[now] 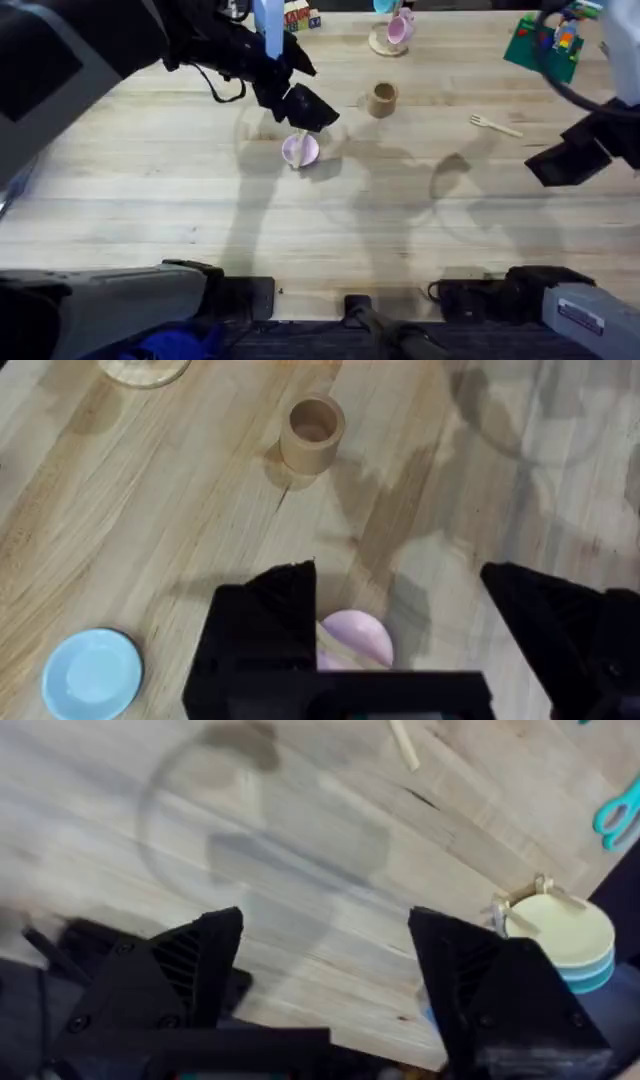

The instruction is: Pick up a utensil and set it on the pink plate, then put the other utensil in the container.

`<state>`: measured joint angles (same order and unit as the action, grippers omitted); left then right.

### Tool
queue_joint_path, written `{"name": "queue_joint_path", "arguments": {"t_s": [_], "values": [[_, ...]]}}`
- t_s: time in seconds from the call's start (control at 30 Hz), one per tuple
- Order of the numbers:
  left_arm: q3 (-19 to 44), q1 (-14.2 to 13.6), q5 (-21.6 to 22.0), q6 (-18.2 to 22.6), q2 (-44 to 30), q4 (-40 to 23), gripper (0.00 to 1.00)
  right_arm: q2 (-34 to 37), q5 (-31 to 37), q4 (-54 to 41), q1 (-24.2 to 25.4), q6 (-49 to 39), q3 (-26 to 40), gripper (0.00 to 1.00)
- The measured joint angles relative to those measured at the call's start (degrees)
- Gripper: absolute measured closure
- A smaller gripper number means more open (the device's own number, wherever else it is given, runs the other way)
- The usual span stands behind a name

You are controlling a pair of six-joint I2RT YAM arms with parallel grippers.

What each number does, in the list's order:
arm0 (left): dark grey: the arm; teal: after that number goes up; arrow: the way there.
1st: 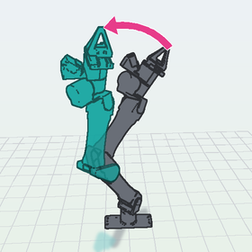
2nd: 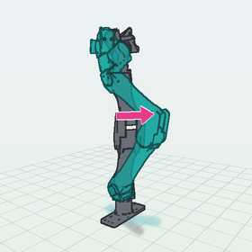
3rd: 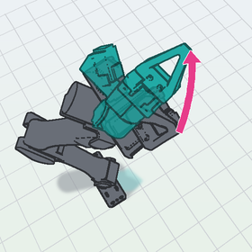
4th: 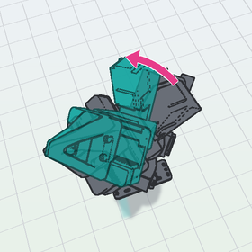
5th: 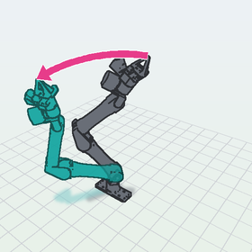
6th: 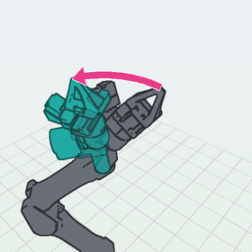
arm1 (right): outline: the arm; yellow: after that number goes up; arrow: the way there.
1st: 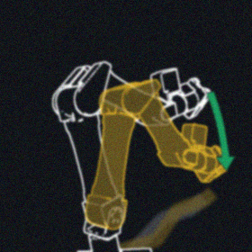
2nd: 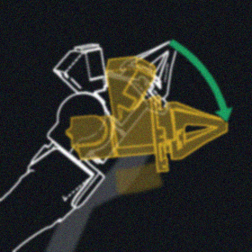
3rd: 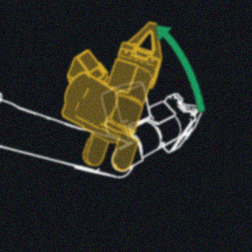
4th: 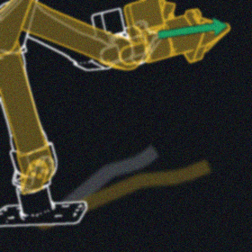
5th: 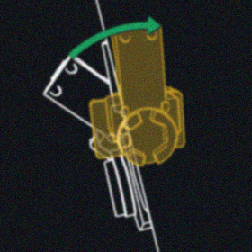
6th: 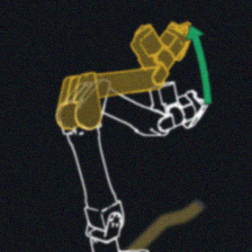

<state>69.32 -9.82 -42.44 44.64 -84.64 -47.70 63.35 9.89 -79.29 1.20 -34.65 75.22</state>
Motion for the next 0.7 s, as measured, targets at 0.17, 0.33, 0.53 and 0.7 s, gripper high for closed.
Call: {"name": "queue_joint_path", "arguments": {"t_s": [0.17,0.33,0.53,0.7], "values": [[0.0,0.0,0.0,0.0,0.0,0.0,0.008,7.5,0.0,0.1,3.9,-6.3,0.0,0.005],[0.0,0.0,0.0,0.0,0.0,0.0,0.008,14.0,-1.7,3.6,7.7,-11.5,-0.1,0.006],[0.0,0.0,0.0,0.0,0.0,0.0,0.007,19.7,-3.7,9.4,12.5,-17.6,-0.1,0.005],[0.0,0.0,0.0,0.0,0.0,0.0,0.008,23.0,-6.0,11.8,14.6,-23.0,-0.1,0.005]]}}
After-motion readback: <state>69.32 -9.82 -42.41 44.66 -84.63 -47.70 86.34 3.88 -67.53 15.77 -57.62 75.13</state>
